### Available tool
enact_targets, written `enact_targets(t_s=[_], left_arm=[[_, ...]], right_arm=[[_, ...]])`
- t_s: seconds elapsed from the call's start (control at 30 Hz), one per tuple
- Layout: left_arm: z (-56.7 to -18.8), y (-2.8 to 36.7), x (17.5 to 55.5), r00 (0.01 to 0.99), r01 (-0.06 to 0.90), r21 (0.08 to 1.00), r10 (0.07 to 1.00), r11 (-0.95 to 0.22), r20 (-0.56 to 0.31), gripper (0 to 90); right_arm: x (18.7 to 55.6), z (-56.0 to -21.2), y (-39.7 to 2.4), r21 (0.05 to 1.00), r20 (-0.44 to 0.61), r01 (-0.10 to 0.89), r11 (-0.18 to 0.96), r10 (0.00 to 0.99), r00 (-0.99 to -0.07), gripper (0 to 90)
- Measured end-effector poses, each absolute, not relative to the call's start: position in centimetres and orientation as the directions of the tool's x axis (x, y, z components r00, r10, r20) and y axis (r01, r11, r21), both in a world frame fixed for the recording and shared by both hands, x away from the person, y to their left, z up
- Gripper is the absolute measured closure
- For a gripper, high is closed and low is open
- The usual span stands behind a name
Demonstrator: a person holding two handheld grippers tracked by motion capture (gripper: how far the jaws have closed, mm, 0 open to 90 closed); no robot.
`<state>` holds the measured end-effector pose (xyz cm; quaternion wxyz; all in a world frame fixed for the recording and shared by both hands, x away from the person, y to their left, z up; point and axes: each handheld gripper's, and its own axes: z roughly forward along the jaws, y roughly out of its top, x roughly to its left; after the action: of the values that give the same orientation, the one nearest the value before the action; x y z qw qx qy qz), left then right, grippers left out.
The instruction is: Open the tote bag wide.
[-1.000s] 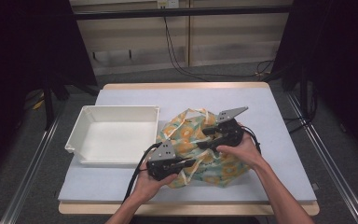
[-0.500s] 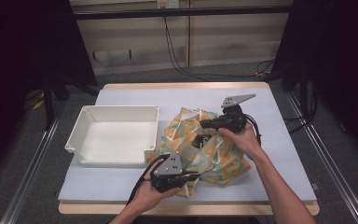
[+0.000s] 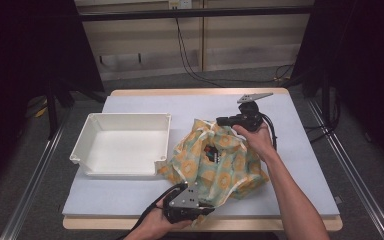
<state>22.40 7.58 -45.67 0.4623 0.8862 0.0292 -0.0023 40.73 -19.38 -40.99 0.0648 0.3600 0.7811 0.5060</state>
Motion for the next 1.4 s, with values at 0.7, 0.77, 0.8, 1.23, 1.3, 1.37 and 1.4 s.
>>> enact_targets(t_s=[0.7, 0.77, 0.8, 1.23, 1.3, 1.37, 1.4], left_arm=[[-41.0, 10.0, 24.6, 0.986, 0.137, 0.93, 0.135, -0.341, -0.095, 71.4], [-40.6, 9.9, 25.2, 0.983, 0.144, 0.938, 0.155, -0.316, -0.099, 72.8], [-40.5, 9.7, 25.6, 0.981, 0.152, 0.938, 0.167, -0.313, -0.103, 72.8], [-43.2, 5.2, 29.5, 0.959, 0.215, 0.889, 0.259, -0.403, -0.114, 45.4], [-43.5, 5.2, 29.5, 0.957, 0.209, 0.88, 0.274, -0.427, -0.095, 48.4], [-43.9, 5.2, 29.4, 0.955, 0.216, 0.882, 0.278, -0.419, -0.102, 52.1], [-44.0, 5.2, 29.4, 0.955, 0.212, 0.873, 0.282, -0.439, -0.091, 52.1]], right_arm=[[35.3, -36.3, -20.9, 0.893, 0.171, 0.369, 0.257, 0.564, -0.808, 72.7], [35.3, -36.4, -20.7, 0.892, 0.168, 0.369, 0.262, 0.564, -0.808, 71.3], [35.4, -36.5, -20.5, 0.89, 0.169, 0.37, 0.267, 0.56, -0.811, 69.4], [37.3, -39.5, -16.9, 0.83, 0.165, 0.407, 0.382, 0.53, -0.832, 47.8], [37.4, -40.1, -16.6, 0.798, 0.137, 0.412, 0.439, 0.533, -0.835, 44.4], [37.4, -40.3, -16.9, 0.785, 0.132, 0.414, 0.461, 0.528, -0.839, 43.7], [37.4, -40.3, -16.9, 0.785, 0.132, 0.414, 0.461, 0.528, -0.839, 43.7]])
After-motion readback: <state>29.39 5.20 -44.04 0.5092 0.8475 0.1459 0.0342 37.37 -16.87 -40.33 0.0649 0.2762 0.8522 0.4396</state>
